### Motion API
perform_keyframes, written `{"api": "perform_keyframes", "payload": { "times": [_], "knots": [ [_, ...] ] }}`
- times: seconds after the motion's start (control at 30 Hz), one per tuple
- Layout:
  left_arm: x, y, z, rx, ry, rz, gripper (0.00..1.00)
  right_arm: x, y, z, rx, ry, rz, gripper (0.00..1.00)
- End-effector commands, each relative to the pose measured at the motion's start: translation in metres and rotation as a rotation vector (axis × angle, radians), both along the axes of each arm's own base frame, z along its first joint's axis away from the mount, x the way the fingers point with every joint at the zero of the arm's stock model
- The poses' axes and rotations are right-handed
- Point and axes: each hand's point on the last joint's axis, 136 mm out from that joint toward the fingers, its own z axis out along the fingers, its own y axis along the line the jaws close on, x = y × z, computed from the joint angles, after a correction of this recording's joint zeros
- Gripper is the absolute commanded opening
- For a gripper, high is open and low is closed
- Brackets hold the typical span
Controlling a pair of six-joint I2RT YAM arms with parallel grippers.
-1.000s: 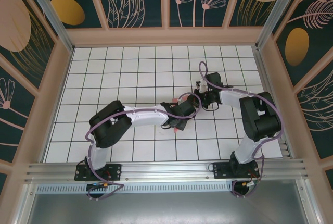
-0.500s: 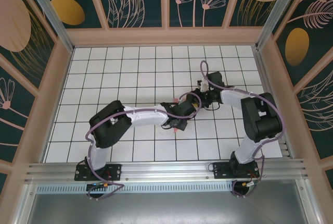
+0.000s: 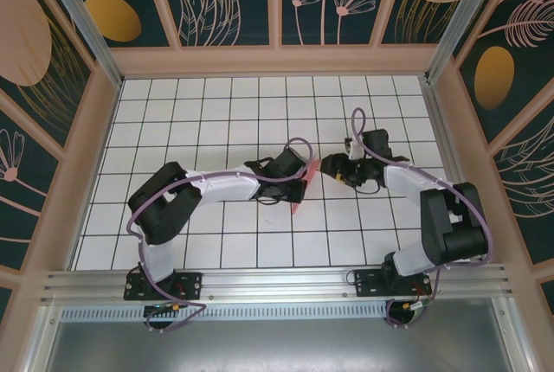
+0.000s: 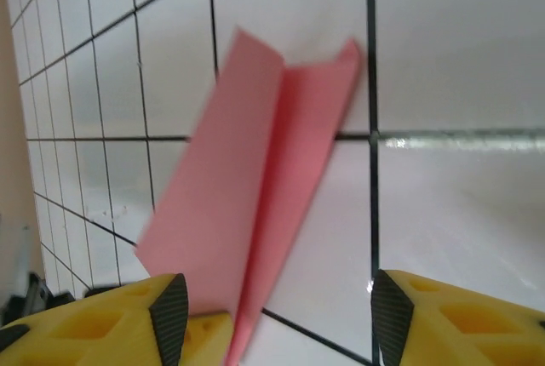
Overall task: Fold a paper plane with a square sheet of paper (fold left side to right side)
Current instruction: Fold the wing for the fifth time at the center of the table.
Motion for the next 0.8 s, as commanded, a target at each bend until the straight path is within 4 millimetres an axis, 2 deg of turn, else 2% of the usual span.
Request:
{"api": "perform_keyframes", "payload": {
  "times": [0.0,0.17,0.43,0.6,0.77],
  "knots": [
    [-0.006,-0.016,0.01,-0.111,0.049,-0.025,0.01,-0.008,0.005,0.007,0.045,-0.04,0.007,0.64],
    [-0.005,-0.02,0.004,-0.155,0.095,-0.027,0.01,-0.018,0.013,-0.004,0.057,-0.013,0.022,0.66],
    [-0.005,-0.023,-0.009,-0.18,0.155,-0.019,0.01,-0.017,0.023,-0.013,0.045,0.011,0.034,0.65],
    [-0.006,-0.021,-0.017,-0.195,0.185,-0.001,0.0,-0.019,0.02,-0.025,0.009,0.049,0.019,0.6],
    [-0.006,-0.021,-0.02,-0.235,0.216,0.006,0.0,-0.017,0.022,-0.028,0.024,0.06,0.011,0.58]
  ]
}}
